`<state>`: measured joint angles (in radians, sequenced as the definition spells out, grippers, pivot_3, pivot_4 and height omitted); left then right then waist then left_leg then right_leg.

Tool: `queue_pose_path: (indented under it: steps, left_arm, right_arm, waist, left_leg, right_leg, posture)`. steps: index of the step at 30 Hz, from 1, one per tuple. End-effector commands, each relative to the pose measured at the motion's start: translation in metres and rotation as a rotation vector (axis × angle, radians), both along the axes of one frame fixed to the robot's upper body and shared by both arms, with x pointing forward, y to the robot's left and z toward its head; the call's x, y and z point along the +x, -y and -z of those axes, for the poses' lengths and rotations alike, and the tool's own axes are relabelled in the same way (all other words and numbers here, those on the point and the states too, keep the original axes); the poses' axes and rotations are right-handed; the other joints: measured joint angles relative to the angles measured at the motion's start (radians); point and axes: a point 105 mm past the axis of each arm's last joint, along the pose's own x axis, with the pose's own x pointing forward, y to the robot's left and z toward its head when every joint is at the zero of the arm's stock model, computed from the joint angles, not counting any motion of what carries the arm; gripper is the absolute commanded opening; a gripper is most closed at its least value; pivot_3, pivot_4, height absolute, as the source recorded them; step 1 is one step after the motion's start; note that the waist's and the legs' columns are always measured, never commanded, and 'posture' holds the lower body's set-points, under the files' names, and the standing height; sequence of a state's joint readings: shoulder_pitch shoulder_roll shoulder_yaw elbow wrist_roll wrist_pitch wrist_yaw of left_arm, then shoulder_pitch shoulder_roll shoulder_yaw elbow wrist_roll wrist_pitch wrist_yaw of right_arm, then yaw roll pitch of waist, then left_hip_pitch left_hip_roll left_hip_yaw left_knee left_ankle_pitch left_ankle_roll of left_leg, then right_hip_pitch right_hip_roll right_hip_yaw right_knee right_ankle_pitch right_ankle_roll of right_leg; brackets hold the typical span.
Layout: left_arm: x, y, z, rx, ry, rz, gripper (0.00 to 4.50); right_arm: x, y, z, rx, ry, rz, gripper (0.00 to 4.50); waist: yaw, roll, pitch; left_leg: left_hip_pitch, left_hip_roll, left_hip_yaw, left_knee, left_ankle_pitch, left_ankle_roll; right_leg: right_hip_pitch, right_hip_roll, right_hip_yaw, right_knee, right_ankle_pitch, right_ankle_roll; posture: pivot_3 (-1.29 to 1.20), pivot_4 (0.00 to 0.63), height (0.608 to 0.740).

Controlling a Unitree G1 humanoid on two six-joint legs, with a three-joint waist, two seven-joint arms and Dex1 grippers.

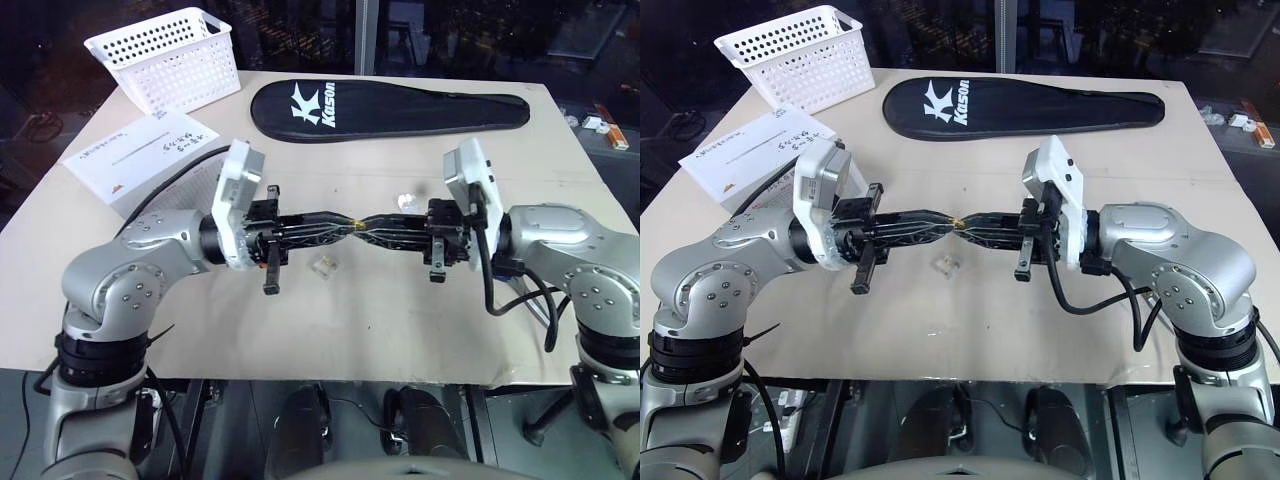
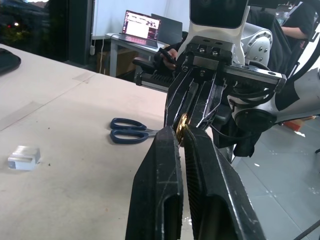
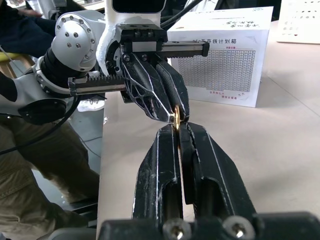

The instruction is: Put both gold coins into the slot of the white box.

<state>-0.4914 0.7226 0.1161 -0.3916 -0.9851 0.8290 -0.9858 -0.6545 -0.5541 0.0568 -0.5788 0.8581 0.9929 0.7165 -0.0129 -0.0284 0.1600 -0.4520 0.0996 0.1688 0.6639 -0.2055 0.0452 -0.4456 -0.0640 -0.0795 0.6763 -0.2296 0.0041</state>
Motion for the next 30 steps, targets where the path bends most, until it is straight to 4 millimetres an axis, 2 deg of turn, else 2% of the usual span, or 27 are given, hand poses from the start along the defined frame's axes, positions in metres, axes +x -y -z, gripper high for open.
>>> queue_pose_path:
  steps: [1, 7, 8, 9, 11, 12, 15, 17, 21, 24, 27, 30]
  left_arm:
    - [-0.005, 0.005, -0.008, -0.009, 0.041, 0.027, 0.15]
    - [-0.005, 0.003, -0.01, -0.025, 0.037, 0.006, 0.15]
    - [-0.004, 0.002, -0.01, -0.029, 0.037, -0.003, 0.0]
    - [-0.004, 0.0, -0.012, -0.036, 0.036, -0.016, 0.0]
    - [-0.003, -0.002, -0.013, -0.042, 0.035, -0.031, 0.0]
    - [-0.001, -0.007, -0.015, -0.053, 0.026, -0.066, 0.0]
    - [0.005, -0.024, -0.02, -0.083, 0.009, -0.188, 0.0]
    - [0.013, -0.04, -0.025, -0.095, 0.009, -0.274, 0.0]
    - [0.038, -0.097, -0.05, -0.11, 0.059, -0.537, 0.0]
    - [0.059, -0.165, -0.073, -0.044, 0.111, -0.822, 0.0]
    - [0.067, -0.197, -0.08, 0.046, 0.096, -0.902, 0.0]
    - [0.075, -0.228, -0.075, 0.232, 0.062, -0.986, 0.0]
  right_arm:
    - [-0.015, -0.007, -0.012, 0.02, 0.061, -0.079, 0.0]
    - [-0.015, -0.007, -0.016, 0.05, 0.053, -0.086, 0.0]
    - [-0.015, -0.006, -0.016, 0.054, 0.049, -0.087, 0.61]
    - [-0.014, -0.006, -0.016, 0.051, 0.048, -0.083, 0.92]
    - [-0.014, -0.005, -0.015, 0.047, 0.046, -0.077, 1.87]
    - [-0.012, -0.004, -0.016, 0.052, 0.052, -0.058, 2.2]
    - [-0.006, 0.003, -0.018, 0.063, 0.078, 0.001, 3.82]
    - [-0.004, 0.006, -0.019, 0.062, 0.107, 0.034, 4.39]
    - [-0.008, 0.016, -0.027, 0.074, 0.178, 0.055, 4.39]
    - [-0.009, 0.024, -0.035, 0.071, 0.253, 0.089, 4.39]
    - [-0.007, 0.03, -0.041, 0.082, 0.293, 0.131, 4.39]
    - [-0.007, 0.033, -0.044, 0.089, 0.302, 0.143, 4.39]
  waist:
    - [0.0, 0.0, 0.0]
    - [0.0, 0.0, 0.0]
    - [0.0, 0.0, 0.0]
    - [0.0, 0.0, 0.0]
    - [0.0, 0.0, 0.0]
    - [0.0, 0.0, 0.0]
    - [-0.002, 0.0, 0.0]
    - [-0.001, 0.0, 0.0]
    - [0.001, 0.0, 0.0]
    - [0.0, -0.001, 0.001]
    - [0.0, -0.001, 0.001]
    - [0.007, -0.001, 0.001]
  left_leg:
    - [0.0, 0.0, 0.0, 0.0, 0.0, 0.0]
    - [0.0, 0.0, 0.0, 0.0, 0.0, 0.0]
    - [0.0, 0.0, 0.0, 0.0, 0.0, 0.0]
    - [0.0, 0.0, 0.0, 0.0, 0.0, 0.0]
    - [0.0, 0.0, 0.0, 0.0, 0.0, 0.0]
    - [0.0, 0.0, 0.0, 0.0, 0.0, 0.0]
    - [0.0, 0.0, 0.0, 0.0, 0.0, 0.0]
    - [0.0, 0.0, -0.001, 0.0, 0.0, 0.0]
    - [0.0, 0.0, -0.001, 0.0, 0.0, 0.0]
    - [0.0, 0.0, -0.001, 0.001, -0.001, 0.002]
    - [0.0, 0.001, 0.0, 0.0, -0.002, 0.003]
    - [-0.001, 0.0, 0.0, -0.001, -0.002, 0.003]
  right_leg:
    - [0.0, 0.0, 0.0, 0.0, 0.0, 0.0]
    - [0.0, 0.0, 0.0, 0.0, 0.0, 0.0]
    - [0.0, 0.0, 0.0, 0.0, 0.0, 0.0]
    - [0.0, 0.0, 0.0, 0.0, 0.0, 0.0]
    - [0.0, 0.0, 0.0, 0.0, 0.0, 0.0]
    - [0.0, 0.0, 0.0, 0.0, 0.0, 0.0]
    - [0.0, 0.0, 0.0, 0.0, 0.0, 0.0]
    - [0.0, 0.0, 0.0, 0.0, 0.0, 0.0]
    - [0.0, 0.0, -0.001, 0.0, -0.001, 0.001]
    - [0.0, 0.0, -0.001, 0.0, -0.001, 0.002]
    - [0.0, 0.0, -0.002, -0.001, -0.002, 0.001]
    - [-0.001, -0.001, -0.003, -0.003, -0.003, -0.001]
  posture:
    - [0.0, 0.15, 0.74]
    - [0.0, 0.15, 0.74]
    - [0.0, 0.15, 0.74]
    - [0.0, 0.15, 0.74]
    - [0.0, 0.15, 0.74]
    - [0.0, 0.15, 0.74]
    - [0.0, 0.15, 0.74]
    - [0.0, 0.15, 0.74]
    - [0.0, 0.15, 0.74]
    - [0.0, 0.15, 0.74]
    - [0.0, 0.15, 0.74]
    - [0.0, 0.15, 0.74]
